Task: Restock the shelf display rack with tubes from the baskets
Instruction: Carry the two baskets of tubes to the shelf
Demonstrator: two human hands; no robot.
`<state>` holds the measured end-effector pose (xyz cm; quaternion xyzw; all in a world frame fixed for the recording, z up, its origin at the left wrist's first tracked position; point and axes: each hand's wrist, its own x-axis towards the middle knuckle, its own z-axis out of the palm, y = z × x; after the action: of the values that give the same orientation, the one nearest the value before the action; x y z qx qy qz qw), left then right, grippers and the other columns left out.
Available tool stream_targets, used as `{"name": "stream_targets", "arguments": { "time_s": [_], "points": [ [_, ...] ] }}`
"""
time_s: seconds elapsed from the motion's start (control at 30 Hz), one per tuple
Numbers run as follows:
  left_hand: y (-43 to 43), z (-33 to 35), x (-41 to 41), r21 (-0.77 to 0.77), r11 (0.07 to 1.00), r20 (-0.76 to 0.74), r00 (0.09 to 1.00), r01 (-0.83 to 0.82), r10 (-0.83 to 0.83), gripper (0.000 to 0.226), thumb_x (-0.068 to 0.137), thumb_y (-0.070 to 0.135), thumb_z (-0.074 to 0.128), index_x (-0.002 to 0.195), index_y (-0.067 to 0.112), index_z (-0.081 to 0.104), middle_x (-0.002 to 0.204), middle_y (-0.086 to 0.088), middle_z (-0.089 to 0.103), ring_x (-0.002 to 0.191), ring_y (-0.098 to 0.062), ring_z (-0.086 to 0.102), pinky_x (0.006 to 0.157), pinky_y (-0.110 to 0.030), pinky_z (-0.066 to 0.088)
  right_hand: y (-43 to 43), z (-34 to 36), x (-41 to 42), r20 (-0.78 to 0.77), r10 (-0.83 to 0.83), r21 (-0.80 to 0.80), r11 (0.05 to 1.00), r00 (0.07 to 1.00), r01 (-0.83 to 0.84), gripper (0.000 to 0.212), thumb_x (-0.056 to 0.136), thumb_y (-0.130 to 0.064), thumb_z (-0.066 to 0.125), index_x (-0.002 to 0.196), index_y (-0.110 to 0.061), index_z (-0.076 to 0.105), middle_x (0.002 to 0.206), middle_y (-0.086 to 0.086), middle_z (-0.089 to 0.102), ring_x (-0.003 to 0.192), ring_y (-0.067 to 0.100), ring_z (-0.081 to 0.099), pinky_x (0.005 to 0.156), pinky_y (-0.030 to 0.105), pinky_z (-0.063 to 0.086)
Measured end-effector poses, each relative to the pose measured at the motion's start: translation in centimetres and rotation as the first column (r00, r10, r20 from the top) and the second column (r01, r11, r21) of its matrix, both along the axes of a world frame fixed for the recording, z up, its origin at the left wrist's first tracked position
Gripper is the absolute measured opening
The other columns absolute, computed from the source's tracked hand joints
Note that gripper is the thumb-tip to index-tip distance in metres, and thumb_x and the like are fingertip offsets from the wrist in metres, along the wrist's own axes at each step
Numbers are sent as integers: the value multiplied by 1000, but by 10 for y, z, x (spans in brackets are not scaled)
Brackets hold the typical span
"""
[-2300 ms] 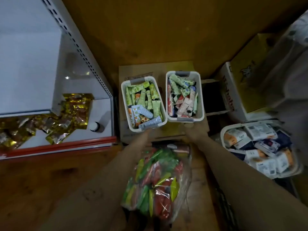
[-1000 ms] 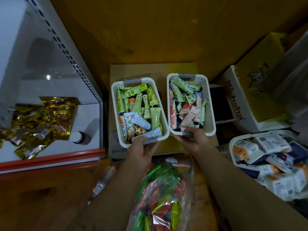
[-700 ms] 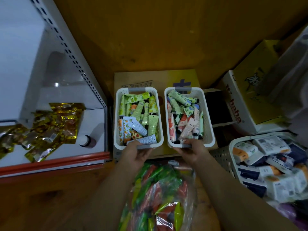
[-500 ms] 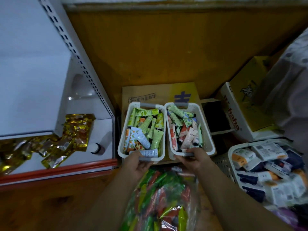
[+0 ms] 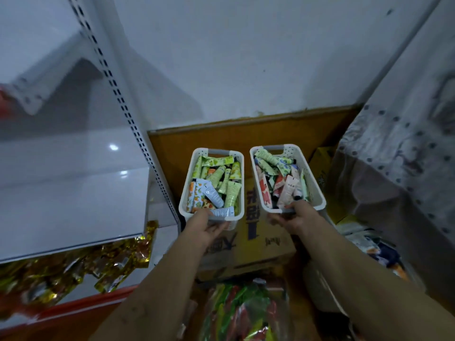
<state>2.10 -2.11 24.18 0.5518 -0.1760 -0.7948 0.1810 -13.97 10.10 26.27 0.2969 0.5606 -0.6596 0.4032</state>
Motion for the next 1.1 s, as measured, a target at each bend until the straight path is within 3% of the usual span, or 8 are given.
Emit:
{"name": "stream_targets", "arguments": {
  "time_s": [0.2, 0.33, 0.57, 0.7, 0.83, 0.9, 1.0, 1.1],
  "points": [
    [16, 98, -12, -129, 989, -121, 989, 72, -88, 24, 95, -1, 42, 118, 4, 41, 128, -25, 49, 111, -40, 55, 76, -42, 51, 16, 111, 2, -81, -5, -85, 996, 997, -2, 36, 102, -2, 31, 137, -4, 40, 142, 25, 38, 129, 48, 38, 97, 58, 43],
    [28, 151, -16, -178, 984, -214, 975, 23, -62, 39, 91, -8, 44, 127, 7, 39, 128, -26, 49, 114, -42, 53, 73, -49, 54, 35, 161, -3, -149, -10, -162, 987, 989, -14, 30, 99, 4, 34, 123, -6, 49, 137, 22, 43, 127, 49, 39, 97, 60, 42],
    [59, 210, -19, -133, 990, -328, 940, 50, -92, 10, 93, -5, 45, 94, 5, 45, 133, -31, 40, 121, -51, 44, 89, -53, 50, 76, 218, 0, -236, -21, -216, 976, 972, -31, 18, 97, 5, 36, 109, -4, 46, 121, 21, 47, 124, 48, 42, 95, 61, 44],
    [70, 224, -24, -132, 986, -354, 925, 97, -138, 8, 95, -3, 45, 92, 4, 45, 134, -31, 40, 120, -51, 45, 95, -54, 47, 96, 233, 12, -234, -27, -159, 987, 972, -11, 12, 97, 2, 39, 106, 0, 47, 107, 24, 45, 123, 49, 44, 90, 58, 49],
    [74, 222, -24, -123, 971, -369, 899, 207, -238, 6, 95, -1, 46, 95, 5, 47, 135, -32, 40, 118, -52, 46, 94, -54, 48, 114, 237, 32, -237, -112, -148, 986, 965, 78, 11, 95, 5, 40, 92, -1, 49, 86, 19, 47, 97, 41, 49, 89, 58, 49],
    [75, 217, -24, -141, 949, -357, 880, 281, -314, 6, 96, -1, 45, 94, 4, 46, 133, -30, 41, 119, -49, 47, 96, -54, 46, 123, 233, 45, -236, -179, -147, 978, 955, 147, 13, 95, 5, 38, 87, -1, 46, 82, 18, 44, 95, 40, 47, 92, 57, 46],
    [76, 204, -20, -170, 897, -314, 841, 407, -441, 10, 95, -3, 44, 102, 3, 44, 133, -28, 44, 120, -44, 49, 97, -54, 45, 136, 221, 67, -242, -288, -102, 957, 926, 271, 19, 92, 10, 34, 104, -2, 43, 87, 18, 43, 95, 42, 50, 93, 57, 46],
    [82, 188, -16, -193, 831, -237, 797, 521, -555, 32, 94, -5, 43, 122, 7, 37, 136, -28, 41, 123, -43, 46, 95, -56, 45, 157, 200, 93, -220, -412, -73, 911, 884, 406, 24, 94, 7, 32, 114, -5, 42, 109, 20, 43, 117, 45, 47, 94, 59, 45]
  ]
}}
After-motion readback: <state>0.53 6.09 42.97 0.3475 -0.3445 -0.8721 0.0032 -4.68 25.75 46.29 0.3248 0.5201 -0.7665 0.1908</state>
